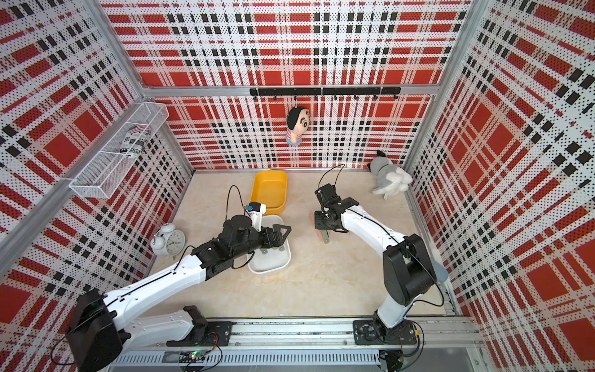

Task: Place the fruit knives into the storage box by color
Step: Pick up the fruit knife from the center of the board.

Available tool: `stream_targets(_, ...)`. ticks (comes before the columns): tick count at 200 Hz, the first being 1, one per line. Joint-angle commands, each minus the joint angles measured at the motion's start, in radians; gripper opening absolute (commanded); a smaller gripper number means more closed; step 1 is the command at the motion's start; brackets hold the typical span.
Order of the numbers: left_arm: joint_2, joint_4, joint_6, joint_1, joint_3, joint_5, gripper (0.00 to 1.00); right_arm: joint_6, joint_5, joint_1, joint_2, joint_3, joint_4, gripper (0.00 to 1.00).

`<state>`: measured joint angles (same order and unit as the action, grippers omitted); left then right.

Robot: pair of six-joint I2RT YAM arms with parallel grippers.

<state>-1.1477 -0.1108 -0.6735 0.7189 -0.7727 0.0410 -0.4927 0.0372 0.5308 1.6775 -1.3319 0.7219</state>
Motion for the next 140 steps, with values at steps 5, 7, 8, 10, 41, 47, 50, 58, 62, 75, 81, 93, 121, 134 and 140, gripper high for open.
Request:
stream_targets(5,0.057,-0.155,0.029,-0.026,-0.036,-0.055,0.98,-0.002,-0.005,0.049,0.043,-0.087,0.053,0.19)
stream_targets(7,0.062,-0.162,0.029,-0.029,-0.036,-0.058,0.98,-0.002,-0.005,0.054,0.046,-0.094,0.054,0.19)
stream_targets(8,0.065,-0.167,0.029,-0.030,-0.035,-0.059,0.98,-0.003,-0.005,0.057,0.049,-0.100,0.056,0.19)
stream_targets(10,0.068,-0.175,0.032,-0.032,-0.034,-0.060,0.98,-0.003,-0.005,0.060,0.053,-0.107,0.059,0.19)
stream_targets(41,0.148,-0.249,0.033,-0.072,0.000,-0.064,0.98,-0.010,-0.014,0.135,0.118,-0.235,0.078,0.20)
stream_targets(47,0.162,-0.261,0.030,-0.078,0.008,-0.063,0.98,-0.009,-0.013,0.151,0.133,-0.263,0.083,0.19)
stream_targets(50,0.169,-0.265,0.028,-0.080,0.010,-0.060,0.98,-0.010,-0.013,0.159,0.141,-0.275,0.086,0.20)
stream_targets(58,0.186,-0.274,0.023,-0.085,0.019,-0.056,0.98,-0.009,-0.014,0.177,0.162,-0.309,0.091,0.20)
stream_targets(62,0.194,-0.277,0.020,-0.087,0.024,-0.054,0.98,-0.012,-0.016,0.186,0.172,-0.325,0.092,0.20)
stream_targets(75,0.215,-0.287,0.011,-0.088,0.039,-0.050,0.99,-0.014,-0.030,0.214,0.205,-0.371,0.093,0.20)
stream_targets(81,0.226,-0.288,0.006,-0.088,0.047,-0.048,0.98,-0.015,-0.038,0.225,0.221,-0.390,0.093,0.20)
stream_targets(93,0.239,-0.289,-0.005,-0.089,0.063,-0.043,0.98,-0.016,-0.042,0.250,0.253,-0.431,0.096,0.20)
stream_targets(121,0.270,-0.294,-0.034,-0.088,0.094,-0.049,0.98,-0.016,-0.064,0.296,0.328,-0.515,0.105,0.20)
stream_targets(134,0.289,-0.294,-0.048,-0.088,0.110,-0.060,0.98,-0.017,-0.077,0.312,0.356,-0.536,0.098,0.20)
stream_targets(140,0.299,-0.295,-0.057,-0.088,0.118,-0.065,0.98,-0.020,-0.084,0.318,0.369,-0.543,0.094,0.20)
